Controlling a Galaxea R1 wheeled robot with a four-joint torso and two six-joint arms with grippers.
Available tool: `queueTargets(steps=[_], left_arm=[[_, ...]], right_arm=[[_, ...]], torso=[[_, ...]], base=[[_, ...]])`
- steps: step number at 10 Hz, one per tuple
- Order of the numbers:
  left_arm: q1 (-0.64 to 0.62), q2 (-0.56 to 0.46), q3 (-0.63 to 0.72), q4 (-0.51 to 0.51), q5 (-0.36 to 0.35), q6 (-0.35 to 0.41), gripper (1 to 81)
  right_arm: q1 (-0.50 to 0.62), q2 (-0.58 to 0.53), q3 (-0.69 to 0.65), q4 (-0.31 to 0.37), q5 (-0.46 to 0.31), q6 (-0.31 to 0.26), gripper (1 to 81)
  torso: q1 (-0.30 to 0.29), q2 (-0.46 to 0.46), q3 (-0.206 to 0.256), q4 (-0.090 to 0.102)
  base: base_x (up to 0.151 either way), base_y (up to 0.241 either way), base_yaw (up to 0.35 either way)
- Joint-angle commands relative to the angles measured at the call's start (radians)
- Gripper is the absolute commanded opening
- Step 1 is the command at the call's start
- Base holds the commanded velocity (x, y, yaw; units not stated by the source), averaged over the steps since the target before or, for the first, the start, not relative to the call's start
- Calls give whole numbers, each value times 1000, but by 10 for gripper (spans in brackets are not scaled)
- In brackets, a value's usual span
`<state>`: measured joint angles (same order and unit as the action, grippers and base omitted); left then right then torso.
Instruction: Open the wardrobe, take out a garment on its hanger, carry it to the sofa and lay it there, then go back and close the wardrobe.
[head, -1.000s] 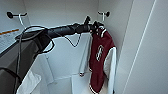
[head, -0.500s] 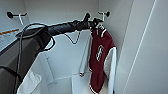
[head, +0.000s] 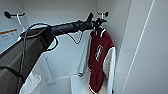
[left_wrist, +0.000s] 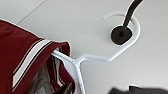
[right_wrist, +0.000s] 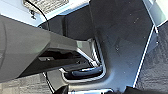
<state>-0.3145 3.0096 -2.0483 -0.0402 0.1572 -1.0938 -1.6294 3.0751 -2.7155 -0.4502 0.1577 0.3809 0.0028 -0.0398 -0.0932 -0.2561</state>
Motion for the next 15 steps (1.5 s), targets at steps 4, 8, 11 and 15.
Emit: queueTargets(steps=[4,8,11,15], left_arm=[[-171,63,-69,86,-18,3,811],[-163,119,-116,154,-59,3,811],[-157,112,-118,221,-119,2,811],[-148,89,-58,260,-168,2,10]], right_arm=[[13,10,13,-5,-41,-3,811],[4,12,13,-2,-17,-3,811],[1,13,13,-2,-15,-3,811],[1,13,10,-2,-7,-3,811]], torso=[[0,0,0,0],[0,0,0,0],[0,0,0,0],[0,0,0,0]], base=[[0,0,0],[0,0,0],[0,0,0],[0,0,0]])
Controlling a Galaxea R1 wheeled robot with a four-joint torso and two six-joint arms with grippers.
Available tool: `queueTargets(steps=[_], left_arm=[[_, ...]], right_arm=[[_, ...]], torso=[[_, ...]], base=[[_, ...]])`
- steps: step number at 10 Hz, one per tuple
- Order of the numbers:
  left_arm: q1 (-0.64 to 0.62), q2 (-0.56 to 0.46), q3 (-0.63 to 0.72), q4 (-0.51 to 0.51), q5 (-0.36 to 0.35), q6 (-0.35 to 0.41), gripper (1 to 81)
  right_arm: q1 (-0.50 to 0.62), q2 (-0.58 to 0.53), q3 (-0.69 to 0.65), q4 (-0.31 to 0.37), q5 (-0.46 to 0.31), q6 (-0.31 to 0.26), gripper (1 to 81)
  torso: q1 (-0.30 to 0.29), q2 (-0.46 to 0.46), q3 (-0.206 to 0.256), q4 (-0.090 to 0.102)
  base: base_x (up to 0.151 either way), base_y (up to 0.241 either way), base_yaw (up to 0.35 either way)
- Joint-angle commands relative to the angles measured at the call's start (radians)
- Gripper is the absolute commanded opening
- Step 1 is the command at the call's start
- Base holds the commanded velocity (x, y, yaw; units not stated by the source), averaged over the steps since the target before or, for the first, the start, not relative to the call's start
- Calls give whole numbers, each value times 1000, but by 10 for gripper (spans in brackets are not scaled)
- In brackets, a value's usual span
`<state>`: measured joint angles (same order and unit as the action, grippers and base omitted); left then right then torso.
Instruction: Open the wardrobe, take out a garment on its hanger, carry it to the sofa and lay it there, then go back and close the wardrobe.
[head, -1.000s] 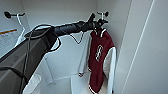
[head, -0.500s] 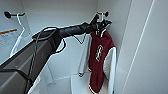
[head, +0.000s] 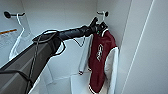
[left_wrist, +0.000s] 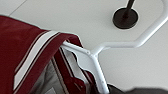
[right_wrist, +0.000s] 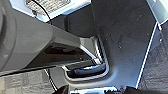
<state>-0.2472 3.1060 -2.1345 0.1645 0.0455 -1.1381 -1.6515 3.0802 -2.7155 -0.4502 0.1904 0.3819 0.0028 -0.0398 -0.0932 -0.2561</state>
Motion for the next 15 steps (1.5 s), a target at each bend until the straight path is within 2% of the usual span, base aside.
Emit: queueTargets(steps=[1,2,8,9,10,11,12,13,15], left_arm=[[-215,-16,44,55,-65,46,10],[-217,-30,57,53,-81,44,10],[-318,-167,197,43,-70,43,10],[-338,-186,215,40,-69,43,10],[-356,-208,238,40,-58,40,10],[-358,-228,267,40,-55,40,10],[-356,-249,303,44,-49,40,10],[-355,-262,324,50,-15,41,10],[-355,-263,344,56,2,41,10]], right_arm=[[23,10,10,-2,-40,-5,811],[23,8,8,-4,-40,-5,811],[34,-13,11,15,-39,-3,811],[34,-13,13,13,-39,-3,811],[35,-10,16,10,-33,-5,811],[34,-12,16,10,-25,-5,811],[34,-12,16,10,-25,-5,811],[35,-12,16,8,-25,-5,811],[38,-12,16,7,-25,-4,811]], torso=[[0,0,0,0],[0,0,0,0],[1,1,-1,0],[2,1,-1,62],[2,1,-1,99],[2,1,-1,109],[2,1,-1,132],[2,1,-1,169],[2,1,-1,237]], base=[[0,0,0],[0,0,0],[0,0,0],[0,0,0],[0,0,0],[0,0,0],[0,0,0],[0,0,0],[0,0,0]])
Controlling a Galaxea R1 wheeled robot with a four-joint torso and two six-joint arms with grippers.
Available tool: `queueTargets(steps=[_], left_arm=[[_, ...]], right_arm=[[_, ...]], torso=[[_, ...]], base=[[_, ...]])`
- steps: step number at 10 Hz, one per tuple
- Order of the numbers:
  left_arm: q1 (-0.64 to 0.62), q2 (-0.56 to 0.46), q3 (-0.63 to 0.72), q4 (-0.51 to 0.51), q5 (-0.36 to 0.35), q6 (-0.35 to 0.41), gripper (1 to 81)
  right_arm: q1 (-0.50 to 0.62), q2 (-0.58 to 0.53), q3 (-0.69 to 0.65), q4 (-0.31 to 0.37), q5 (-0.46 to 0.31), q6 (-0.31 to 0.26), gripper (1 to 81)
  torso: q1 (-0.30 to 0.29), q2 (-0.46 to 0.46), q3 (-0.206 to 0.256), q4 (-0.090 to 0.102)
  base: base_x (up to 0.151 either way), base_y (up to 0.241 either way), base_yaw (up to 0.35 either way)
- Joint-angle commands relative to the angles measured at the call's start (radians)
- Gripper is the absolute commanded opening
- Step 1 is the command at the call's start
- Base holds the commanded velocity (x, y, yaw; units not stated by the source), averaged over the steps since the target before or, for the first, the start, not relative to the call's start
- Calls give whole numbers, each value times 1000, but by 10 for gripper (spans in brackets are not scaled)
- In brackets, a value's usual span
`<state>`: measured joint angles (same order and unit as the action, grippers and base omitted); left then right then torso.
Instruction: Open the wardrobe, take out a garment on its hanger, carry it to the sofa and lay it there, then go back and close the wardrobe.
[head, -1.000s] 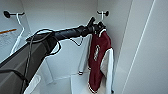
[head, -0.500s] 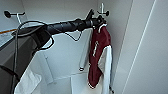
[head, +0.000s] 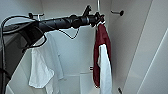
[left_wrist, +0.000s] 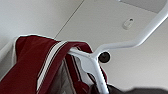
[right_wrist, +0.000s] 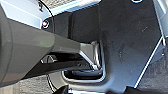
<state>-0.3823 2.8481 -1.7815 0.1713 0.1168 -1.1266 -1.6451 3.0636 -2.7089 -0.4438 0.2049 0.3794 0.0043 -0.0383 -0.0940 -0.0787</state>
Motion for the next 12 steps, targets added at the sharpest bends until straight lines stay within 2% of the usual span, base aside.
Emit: queueTargets(steps=[1,3,4,6,8,10,12], left_arm=[[-215,4,-3,51,-45,31,10],[-175,53,5,59,-45,33,10],[-151,90,10,68,-45,33,10],[-115,143,39,77,-49,33,10],[-102,136,123,79,-74,39,10],[-69,70,206,91,-149,39,10],[-51,-13,272,90,-157,39,10]], right_arm=[[37,5,9,4,-38,0,811],[41,6,11,4,-33,-2,811],[41,6,9,2,-33,-1,811],[41,6,11,2,-33,-2,811],[40,6,11,5,-32,-2,811],[41,8,12,5,-33,-2,811],[41,6,12,7,-33,-2,811]], torso=[[0,0,0,0],[0,0,0,52],[0,0,0,59],[0,0,0,58],[0,0,0,58],[0,0,0,58],[0,0,0,58]], base=[[0,0,0],[0,0,0],[0,0,0],[0,0,0],[0,0,0],[0,0,0],[0,0,0]])
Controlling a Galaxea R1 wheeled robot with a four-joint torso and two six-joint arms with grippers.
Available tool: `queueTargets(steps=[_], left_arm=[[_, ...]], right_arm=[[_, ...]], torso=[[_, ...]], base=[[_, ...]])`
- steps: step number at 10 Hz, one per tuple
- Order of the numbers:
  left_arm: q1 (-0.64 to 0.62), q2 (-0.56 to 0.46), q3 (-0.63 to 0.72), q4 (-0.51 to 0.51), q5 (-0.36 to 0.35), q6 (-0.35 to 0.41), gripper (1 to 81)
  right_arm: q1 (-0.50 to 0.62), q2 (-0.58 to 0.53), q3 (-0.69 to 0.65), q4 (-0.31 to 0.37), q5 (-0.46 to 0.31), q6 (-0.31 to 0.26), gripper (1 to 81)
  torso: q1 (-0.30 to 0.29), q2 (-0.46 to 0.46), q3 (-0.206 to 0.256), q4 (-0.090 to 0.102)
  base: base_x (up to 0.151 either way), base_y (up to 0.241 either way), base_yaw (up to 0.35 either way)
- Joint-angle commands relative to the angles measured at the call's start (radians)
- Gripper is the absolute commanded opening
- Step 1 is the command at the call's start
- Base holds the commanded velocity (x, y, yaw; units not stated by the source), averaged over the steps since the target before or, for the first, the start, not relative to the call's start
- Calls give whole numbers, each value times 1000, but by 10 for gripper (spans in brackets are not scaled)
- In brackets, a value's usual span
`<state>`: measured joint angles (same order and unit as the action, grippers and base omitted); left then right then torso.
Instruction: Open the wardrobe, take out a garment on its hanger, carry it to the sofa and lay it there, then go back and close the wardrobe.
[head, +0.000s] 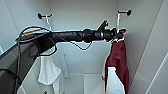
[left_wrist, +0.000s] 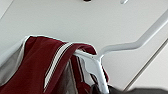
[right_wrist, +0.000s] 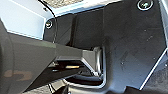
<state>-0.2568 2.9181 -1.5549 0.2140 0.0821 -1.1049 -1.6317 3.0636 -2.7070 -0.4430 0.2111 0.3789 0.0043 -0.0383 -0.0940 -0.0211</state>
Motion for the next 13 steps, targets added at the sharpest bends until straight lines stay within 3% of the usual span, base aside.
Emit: queueTargets(steps=[1,3,8,13], left_arm=[[-173,-114,87,47,-122,17,10],[-166,-146,128,48,-137,17,10],[-184,46,-50,31,-124,7,10],[-238,93,-53,25,-125,-33,10]], right_arm=[[29,6,9,6,-39,-2,811],[31,8,9,6,-39,-2,811],[34,6,9,6,-39,-2,811],[35,5,10,7,-38,-2,811]], torso=[[0,0,0,0],[0,0,0,0],[0,0,0,0],[0,0,0,0]], base=[[0,0,0],[0,0,0],[0,0,0],[0,0,0]])
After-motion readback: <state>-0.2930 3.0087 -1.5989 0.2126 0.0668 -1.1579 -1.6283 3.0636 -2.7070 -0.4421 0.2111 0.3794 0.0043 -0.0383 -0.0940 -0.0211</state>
